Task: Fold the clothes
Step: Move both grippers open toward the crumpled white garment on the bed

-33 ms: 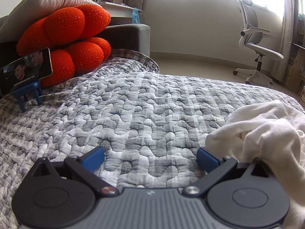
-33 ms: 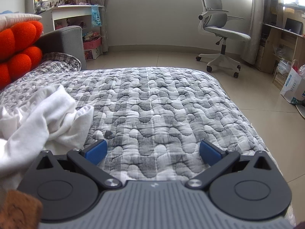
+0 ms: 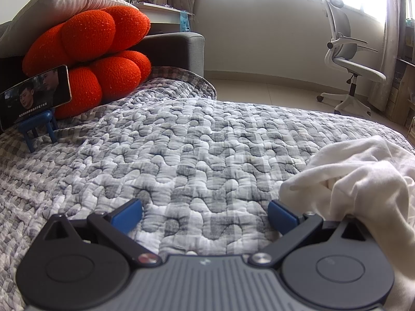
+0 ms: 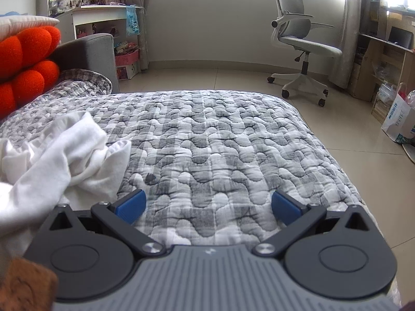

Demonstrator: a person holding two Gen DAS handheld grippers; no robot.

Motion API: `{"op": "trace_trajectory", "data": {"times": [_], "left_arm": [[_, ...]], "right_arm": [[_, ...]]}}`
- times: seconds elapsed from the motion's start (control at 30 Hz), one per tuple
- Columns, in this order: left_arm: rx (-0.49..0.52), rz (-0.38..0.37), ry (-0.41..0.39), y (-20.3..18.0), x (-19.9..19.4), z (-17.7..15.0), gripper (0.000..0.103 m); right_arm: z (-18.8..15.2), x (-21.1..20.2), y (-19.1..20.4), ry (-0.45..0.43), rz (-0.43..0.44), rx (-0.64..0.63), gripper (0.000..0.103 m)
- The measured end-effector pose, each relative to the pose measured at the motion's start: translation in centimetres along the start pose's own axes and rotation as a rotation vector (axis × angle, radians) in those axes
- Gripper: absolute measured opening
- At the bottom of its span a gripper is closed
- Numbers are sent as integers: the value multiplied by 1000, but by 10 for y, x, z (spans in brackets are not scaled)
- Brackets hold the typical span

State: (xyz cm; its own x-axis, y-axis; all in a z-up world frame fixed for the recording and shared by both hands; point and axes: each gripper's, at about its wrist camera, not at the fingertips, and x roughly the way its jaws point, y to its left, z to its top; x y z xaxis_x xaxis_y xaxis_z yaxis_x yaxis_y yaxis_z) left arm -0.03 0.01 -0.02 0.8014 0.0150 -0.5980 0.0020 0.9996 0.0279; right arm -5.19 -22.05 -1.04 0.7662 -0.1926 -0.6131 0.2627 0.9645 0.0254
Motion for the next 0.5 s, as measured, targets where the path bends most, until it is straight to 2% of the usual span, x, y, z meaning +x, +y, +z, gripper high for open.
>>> {"op": "trace_trajectory", "data": {"times": [0.5], "left_arm": [[2,-3,15,3,-13,-7,103]], "right_arm": [[-26,-32,-6,-42,-38,19,103]]}}
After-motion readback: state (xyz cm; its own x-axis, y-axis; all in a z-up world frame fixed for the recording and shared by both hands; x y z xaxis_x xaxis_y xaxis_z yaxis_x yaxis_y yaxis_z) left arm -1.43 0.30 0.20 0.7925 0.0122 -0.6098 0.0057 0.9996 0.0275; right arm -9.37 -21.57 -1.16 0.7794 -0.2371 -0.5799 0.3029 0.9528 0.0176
